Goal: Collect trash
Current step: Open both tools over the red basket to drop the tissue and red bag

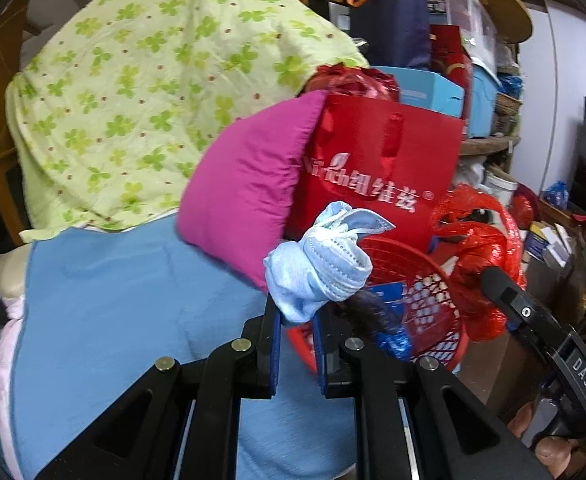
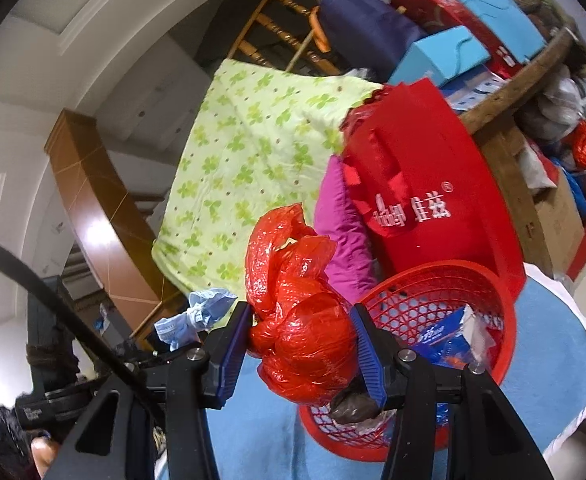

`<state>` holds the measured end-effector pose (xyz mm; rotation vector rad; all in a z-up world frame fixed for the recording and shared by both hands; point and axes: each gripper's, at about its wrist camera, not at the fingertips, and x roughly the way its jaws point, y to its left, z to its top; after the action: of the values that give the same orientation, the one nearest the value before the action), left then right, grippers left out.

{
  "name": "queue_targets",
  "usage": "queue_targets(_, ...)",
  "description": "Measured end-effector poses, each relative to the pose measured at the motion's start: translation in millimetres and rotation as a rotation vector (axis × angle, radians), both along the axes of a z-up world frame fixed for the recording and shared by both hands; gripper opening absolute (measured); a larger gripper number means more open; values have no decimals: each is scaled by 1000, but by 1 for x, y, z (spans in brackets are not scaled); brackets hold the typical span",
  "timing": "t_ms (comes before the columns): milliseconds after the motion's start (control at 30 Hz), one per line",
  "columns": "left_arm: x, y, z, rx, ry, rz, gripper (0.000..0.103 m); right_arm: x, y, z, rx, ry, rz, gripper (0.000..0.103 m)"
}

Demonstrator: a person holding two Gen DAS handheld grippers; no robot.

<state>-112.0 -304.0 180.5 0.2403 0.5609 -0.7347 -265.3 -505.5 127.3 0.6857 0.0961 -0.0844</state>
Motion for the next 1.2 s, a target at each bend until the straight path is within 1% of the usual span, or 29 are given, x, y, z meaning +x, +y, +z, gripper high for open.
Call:
queue_targets(67, 1, -11, -4, 1, 15, -21, 16, -1, -6, -3, 29, -7, -23, 54)
queue_targets(267, 15, -43, -17, -22, 100, -88, 17, 3, -31, -15, 149, -9, -76, 55)
queue_targets(300, 18, -48, -19, -24, 113, -99, 18, 5, -34, -17, 173, -8, -77, 57)
queue_targets(367, 24, -57, -25, -27, 136, -117, 27, 12, -43, -25, 235, 2, -74, 64)
queue_targets(400, 26, -60, -27, -26, 145, -123, 44, 14, -46, -27, 258, 9, -80, 75)
queue_targets(433, 28, -62, -30, -20, 146, -117, 61, 16, -50, -31, 288, 18, -92, 82)
queue_targets(467, 28, -62, -32, -18, 137, -103, 65, 17, -52, -33, 309, 19, -100, 83)
queue_targets(500, 28, -61, -33, -18, 128, -96, 66, 16, -55, -35, 334, 9, -104, 83)
queue_targets(600, 28, -52, -38, -14, 146, -105, 66, 15, -58, -38, 358, -8, -94, 83)
queue_targets(667, 27, -43, -41, -5, 141, -99, 67, 15, -57, -36, 344, -8, -91, 83)
queue_targets(900, 20, 0, -39, 8, 96, -47, 82, 14, -40, -27, 267, 1, -84, 83)
queue_targets(967, 15, 12, -34, 15, 68, -34, 83, 14, -35, -24, 237, 15, -87, 83)
queue_targets(1100, 7, 33, -23, 35, -5, 12, 89, 16, -13, -13, 101, 67, -113, 83)
queue_targets(1200, 3, 48, -14, 41, -51, 48, 91, 17, 5, -4, -12, 110, -131, 83)
